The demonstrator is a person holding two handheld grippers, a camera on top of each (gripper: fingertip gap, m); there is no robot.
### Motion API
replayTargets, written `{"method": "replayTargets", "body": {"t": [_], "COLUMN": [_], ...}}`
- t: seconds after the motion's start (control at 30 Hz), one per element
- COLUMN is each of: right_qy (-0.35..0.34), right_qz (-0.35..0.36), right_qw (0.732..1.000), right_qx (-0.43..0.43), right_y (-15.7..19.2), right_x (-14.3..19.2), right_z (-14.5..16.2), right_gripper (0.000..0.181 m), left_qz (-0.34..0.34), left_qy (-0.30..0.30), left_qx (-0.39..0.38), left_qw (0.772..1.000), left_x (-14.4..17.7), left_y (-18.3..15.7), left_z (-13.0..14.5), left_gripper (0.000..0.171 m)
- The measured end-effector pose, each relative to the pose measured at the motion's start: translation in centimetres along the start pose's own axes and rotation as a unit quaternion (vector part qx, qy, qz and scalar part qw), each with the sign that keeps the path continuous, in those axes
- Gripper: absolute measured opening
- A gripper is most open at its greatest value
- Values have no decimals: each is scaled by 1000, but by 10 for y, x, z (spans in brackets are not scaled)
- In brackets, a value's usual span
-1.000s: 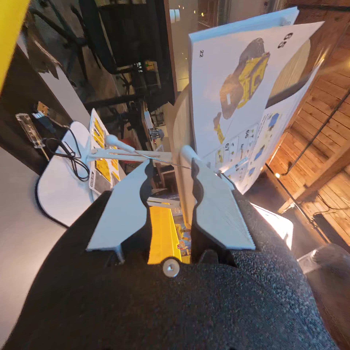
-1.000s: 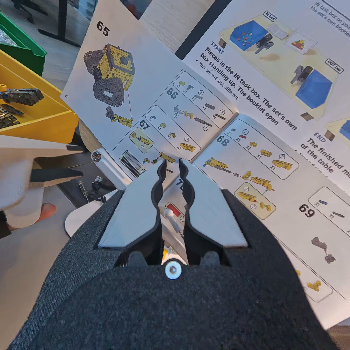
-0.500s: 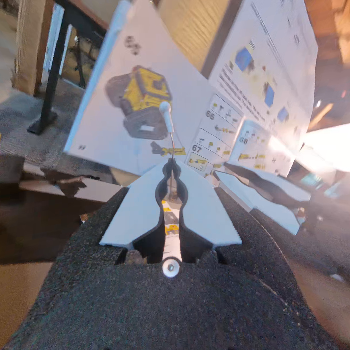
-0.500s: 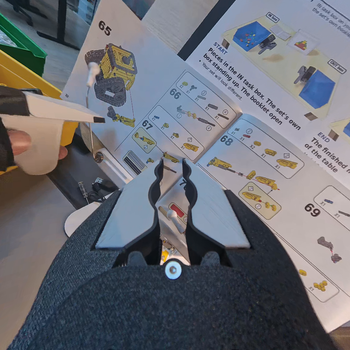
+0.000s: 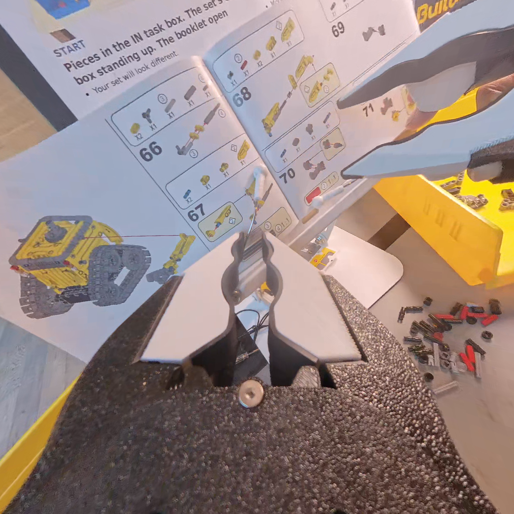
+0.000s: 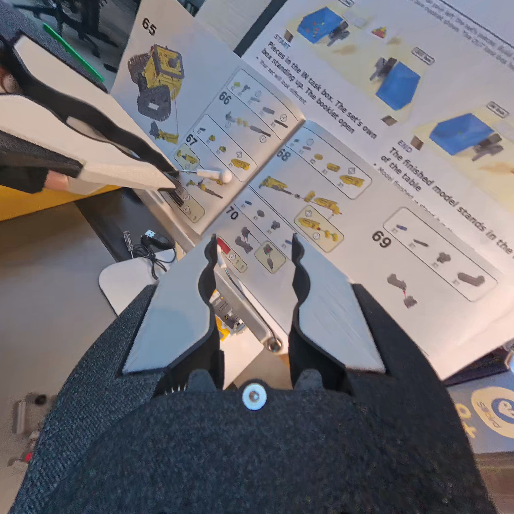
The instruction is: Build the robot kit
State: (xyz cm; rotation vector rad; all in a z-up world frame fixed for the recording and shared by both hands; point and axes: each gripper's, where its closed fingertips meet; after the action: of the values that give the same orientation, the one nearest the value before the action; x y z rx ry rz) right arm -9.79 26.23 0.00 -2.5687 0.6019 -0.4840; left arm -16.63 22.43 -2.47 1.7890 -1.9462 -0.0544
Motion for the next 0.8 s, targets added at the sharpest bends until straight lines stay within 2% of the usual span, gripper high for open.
{"method": "replayTargets", "body": {"t": [0.13, 0.3, 0.5, 0.7, 0.8], "right_qy": [25, 30, 29, 34, 42], "right_qz": [3, 4, 4, 9, 12], "right_qw": [1000, 999, 1000, 999, 999], "right_qx": [11, 13, 0, -16, -18], "right_y": [-9, -7, -7, -9, -9], "right_x": [8, 12, 15, 21, 22], "right_z": [25, 35, 39, 45, 51], "right_gripper": [49, 51, 50, 51, 52], "left_qz": [-5, 1, 2, -15, -28], "left_qy": [-6, 11, -12, 3, 12], "left_qx": [-35, -67, -37, 14, 14], "left_qw": [999, 998, 999, 1000, 999], "left_x": [2, 0, 10, 6, -1], "left_y": [-3, -8, -4, 13, 19], "left_z": [-4, -2, -8, 6, 13], "left_gripper": [2, 1, 6, 6, 4]}}
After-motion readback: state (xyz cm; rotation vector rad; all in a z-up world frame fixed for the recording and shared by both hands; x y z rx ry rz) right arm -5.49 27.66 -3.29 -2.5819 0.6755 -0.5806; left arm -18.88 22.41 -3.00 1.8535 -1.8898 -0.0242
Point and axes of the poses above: each gripper's, where its closed fingertips meet, x back along the fingers, z out of its underside, y = z × x across the jaws, and after that the axes turned 5 degrees about y, right-handed
